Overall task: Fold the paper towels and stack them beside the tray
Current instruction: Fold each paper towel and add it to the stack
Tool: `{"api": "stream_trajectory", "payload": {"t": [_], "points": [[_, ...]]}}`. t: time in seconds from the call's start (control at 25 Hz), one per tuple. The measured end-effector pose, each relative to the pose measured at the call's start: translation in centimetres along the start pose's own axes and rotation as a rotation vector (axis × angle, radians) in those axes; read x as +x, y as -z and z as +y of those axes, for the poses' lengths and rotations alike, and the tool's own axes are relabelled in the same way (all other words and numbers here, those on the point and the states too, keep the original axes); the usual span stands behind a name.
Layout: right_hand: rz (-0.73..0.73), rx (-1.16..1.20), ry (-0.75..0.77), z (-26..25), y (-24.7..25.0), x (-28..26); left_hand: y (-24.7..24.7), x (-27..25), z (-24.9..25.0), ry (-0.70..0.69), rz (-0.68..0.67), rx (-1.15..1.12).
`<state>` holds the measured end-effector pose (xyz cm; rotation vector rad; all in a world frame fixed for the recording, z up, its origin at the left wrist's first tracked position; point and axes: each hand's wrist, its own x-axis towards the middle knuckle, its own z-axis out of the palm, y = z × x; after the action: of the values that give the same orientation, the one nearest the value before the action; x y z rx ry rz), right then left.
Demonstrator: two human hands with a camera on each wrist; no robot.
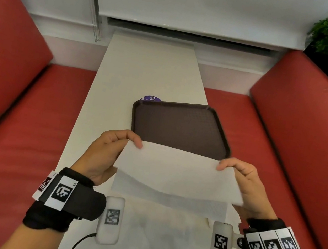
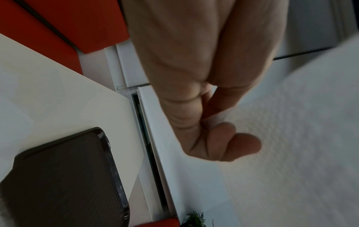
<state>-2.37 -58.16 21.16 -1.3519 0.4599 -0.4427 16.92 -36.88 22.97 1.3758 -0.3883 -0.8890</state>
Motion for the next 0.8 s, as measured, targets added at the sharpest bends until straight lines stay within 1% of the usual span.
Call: {"api": "stream_trajectory", "payload": {"t": [0.12, 0.16, 0.24, 0.32, 0.36, 0.44, 0.48, 0.52, 0.56, 0.64, 0.72, 0.8], "points": [[0.038, 0.104, -0.027, 0.2, 0.8, -0.9, -0.6, 0.4, -0.1, 0.018, -0.006, -0.101], [0.074, 0.096, -0.062, 0.5, 1.1, -1.3, -1.1, 0.6, -0.2, 0.007, -0.037, -0.098], [0.158, -0.028, -0.071, 1.3, 1.9, -1.9, -1.9, 1.3, -1.1, -0.02, -0.097, -0.001], [0.231, -0.123, -0.083, 2.3, 2.8, -2.7, -3.3, 2.6, -2.8, -0.031, -0.101, 0.137], [0.282, -0.169, -0.093, 3.3, 3.7, -3.2, -4.0, 3.6, -3.9, -0.052, -0.074, 0.225], [0.376, -0.25, -0.139, 5.4, 5.7, -4.2, -6.1, 6.1, -6.3, -0.12, -0.026, 0.435], [0.432, -0.299, -0.166, 6.4, 6.6, -4.8, -7.4, 7.5, -7.6, -0.155, -0.019, 0.543], [0.456, -0.361, -0.192, 7.8, 7.4, -5.2, -8.4, 8.6, -8.7, -0.181, -0.02, 0.633], [0.494, -0.404, -0.233, 9.0, 8.3, -5.4, -9.7, 10.1, -9.9, -0.184, -0.03, 0.709], [0.566, -0.472, -0.3, 11.2, 9.9, -5.5, -12.0, 12.9, -12.1, -0.164, -0.083, 0.851], [0.617, -0.542, -0.318, 12.6, 11.1, -5.0, -14.0, 15.7, -14.1, -0.156, -0.207, 1.025], [0.65, -0.583, -0.349, 13.8, 12.3, -4.0, -15.7, 18.1, -15.6, -0.121, -0.322, 1.152]]}}
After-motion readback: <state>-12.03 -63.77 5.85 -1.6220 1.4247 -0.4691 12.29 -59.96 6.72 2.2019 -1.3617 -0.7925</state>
